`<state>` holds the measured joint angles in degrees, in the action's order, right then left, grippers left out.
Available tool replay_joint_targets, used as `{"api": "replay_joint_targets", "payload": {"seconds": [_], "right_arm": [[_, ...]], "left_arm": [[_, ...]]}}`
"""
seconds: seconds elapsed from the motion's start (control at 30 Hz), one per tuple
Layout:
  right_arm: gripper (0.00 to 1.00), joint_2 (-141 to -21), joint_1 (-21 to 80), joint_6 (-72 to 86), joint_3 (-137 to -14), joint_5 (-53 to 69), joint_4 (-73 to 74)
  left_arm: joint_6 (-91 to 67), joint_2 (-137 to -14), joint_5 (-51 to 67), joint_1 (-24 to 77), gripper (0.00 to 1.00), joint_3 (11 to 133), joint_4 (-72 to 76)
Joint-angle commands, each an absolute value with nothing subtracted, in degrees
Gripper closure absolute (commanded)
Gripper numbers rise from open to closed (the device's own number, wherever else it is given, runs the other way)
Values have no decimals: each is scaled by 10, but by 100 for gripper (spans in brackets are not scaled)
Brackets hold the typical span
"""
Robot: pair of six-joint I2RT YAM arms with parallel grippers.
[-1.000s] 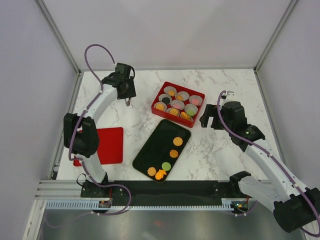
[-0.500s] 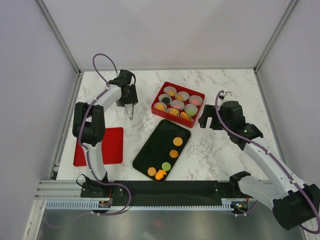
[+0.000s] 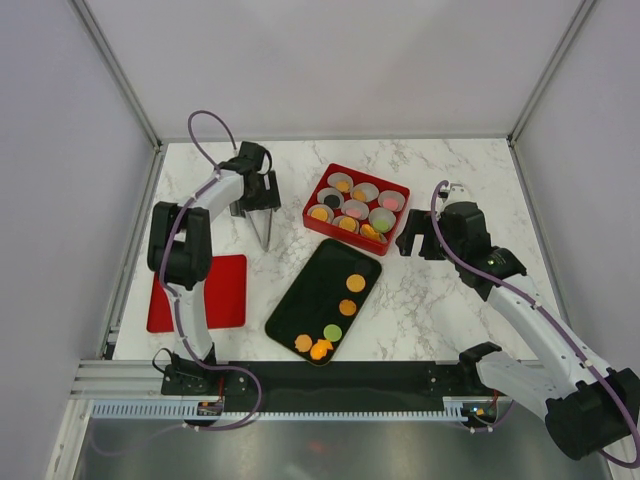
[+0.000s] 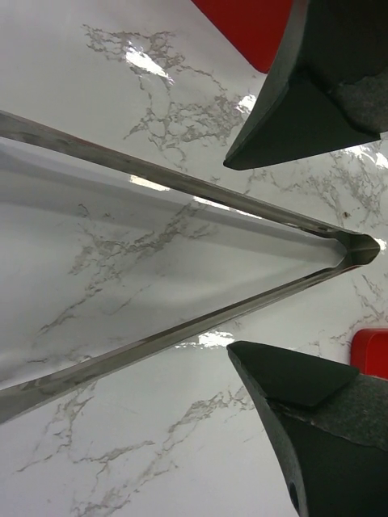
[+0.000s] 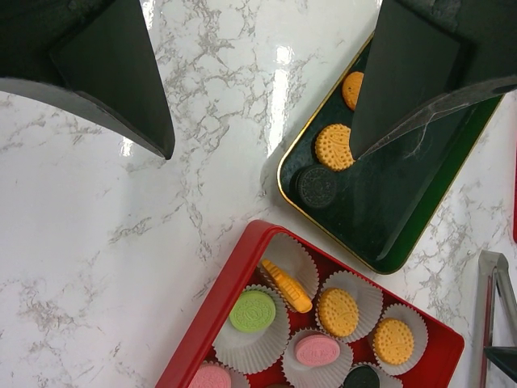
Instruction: Pack the cookies
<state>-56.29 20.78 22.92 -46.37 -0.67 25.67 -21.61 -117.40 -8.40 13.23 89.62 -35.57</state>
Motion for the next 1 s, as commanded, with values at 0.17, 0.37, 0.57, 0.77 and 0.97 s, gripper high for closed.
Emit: {"api": "replay_joint_targets", "payload": {"seconds": [0.17, 0.37, 0.57, 0.77, 0.97], "right_arm": [[2, -557, 206, 240, -484, 16, 245], [2, -555, 206, 250, -470, 30, 236], [2, -550, 207, 255, -453, 64, 217], [4, -557, 208, 261, -445, 71, 205], [4, -572, 216, 270, -443, 73, 184]], "left_arm": [[-243, -1017, -109, 128, 17, 881, -367], [-289, -843, -110, 128, 28, 708, -368], [-295, -718, -99, 127, 39, 571, -374], [-306, -700, -66, 130, 49, 483, -357], [-331, -743, -70, 158, 51, 461, -337]]}}
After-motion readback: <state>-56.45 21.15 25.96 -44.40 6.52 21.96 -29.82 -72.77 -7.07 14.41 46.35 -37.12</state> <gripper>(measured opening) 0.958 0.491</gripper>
